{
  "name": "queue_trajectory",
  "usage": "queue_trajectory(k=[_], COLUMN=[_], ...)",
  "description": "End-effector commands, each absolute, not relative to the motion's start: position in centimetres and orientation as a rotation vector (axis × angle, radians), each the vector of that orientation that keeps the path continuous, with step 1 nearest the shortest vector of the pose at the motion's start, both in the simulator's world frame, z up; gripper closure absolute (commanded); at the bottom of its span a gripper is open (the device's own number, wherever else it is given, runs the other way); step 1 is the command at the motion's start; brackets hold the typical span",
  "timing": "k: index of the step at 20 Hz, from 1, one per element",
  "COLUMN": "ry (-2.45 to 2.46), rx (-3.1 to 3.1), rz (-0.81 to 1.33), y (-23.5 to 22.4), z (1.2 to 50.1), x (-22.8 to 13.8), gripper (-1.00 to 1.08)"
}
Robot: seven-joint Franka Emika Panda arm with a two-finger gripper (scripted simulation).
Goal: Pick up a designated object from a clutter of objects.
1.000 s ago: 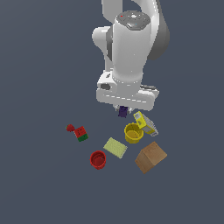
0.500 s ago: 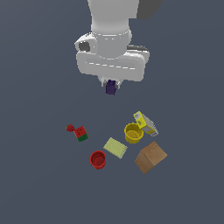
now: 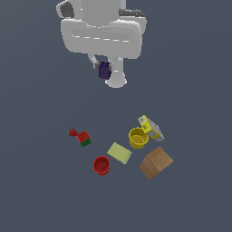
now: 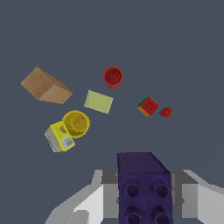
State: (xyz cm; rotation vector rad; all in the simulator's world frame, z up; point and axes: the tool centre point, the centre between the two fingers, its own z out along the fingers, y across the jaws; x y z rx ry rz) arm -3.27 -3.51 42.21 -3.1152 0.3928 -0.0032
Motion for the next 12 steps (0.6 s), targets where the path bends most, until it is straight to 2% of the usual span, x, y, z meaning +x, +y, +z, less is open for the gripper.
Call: queue_trajectory(k=[1,12], ry=[0.392,0.393], rx=[-3.116,-3.117], rz=[0.000,0.000], y=[-3.95,-4.21], z=[43.15,43.62], x=[-3.50,-3.45], gripper=[1.08,1.08])
